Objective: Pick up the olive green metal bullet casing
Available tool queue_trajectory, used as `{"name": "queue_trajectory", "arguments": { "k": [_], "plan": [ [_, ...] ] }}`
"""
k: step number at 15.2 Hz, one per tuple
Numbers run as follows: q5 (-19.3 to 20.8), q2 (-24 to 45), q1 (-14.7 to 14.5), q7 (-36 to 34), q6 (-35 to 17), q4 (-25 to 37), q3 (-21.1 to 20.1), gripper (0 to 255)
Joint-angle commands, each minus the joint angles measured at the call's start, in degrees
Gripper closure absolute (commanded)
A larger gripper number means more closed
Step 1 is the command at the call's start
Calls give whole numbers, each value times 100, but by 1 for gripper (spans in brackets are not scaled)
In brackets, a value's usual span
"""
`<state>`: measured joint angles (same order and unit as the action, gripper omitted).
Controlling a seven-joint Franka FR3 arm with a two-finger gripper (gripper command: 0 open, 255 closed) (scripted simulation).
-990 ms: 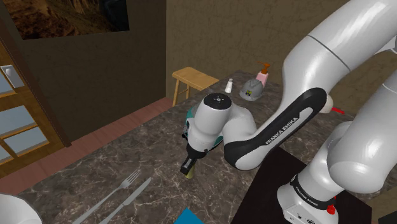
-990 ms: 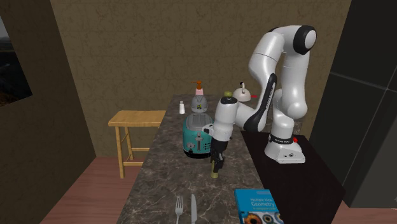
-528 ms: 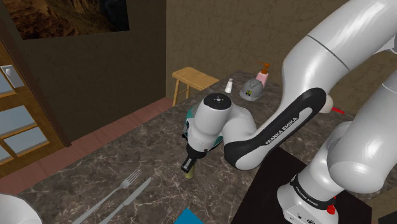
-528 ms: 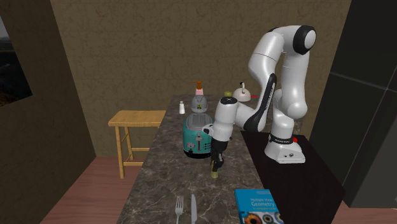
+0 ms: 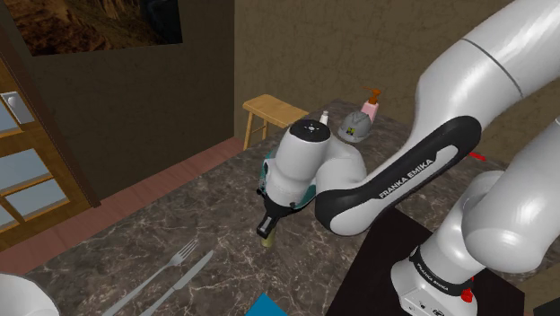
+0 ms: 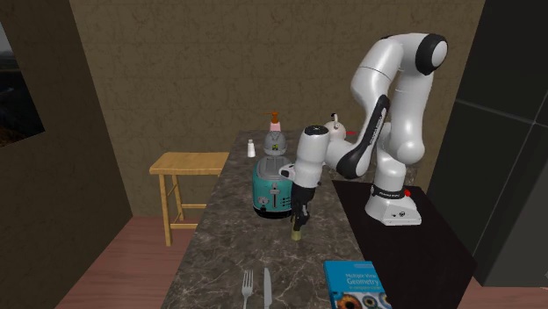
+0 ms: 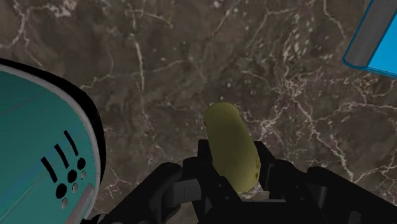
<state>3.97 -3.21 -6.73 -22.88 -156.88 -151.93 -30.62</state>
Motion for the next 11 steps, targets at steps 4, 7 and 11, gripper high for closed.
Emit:
{"name": "queue_trajectory", "arguments": {
  "k": [4, 7, 11],
  "plan": [
    [-533, -449, -136, 398, 455, 63, 62, 255],
    [-742, -696, -212, 560, 737, 121, 122, 255],
    [-857, -861, -261, 652, 940, 171, 169, 255]
  ]
}}
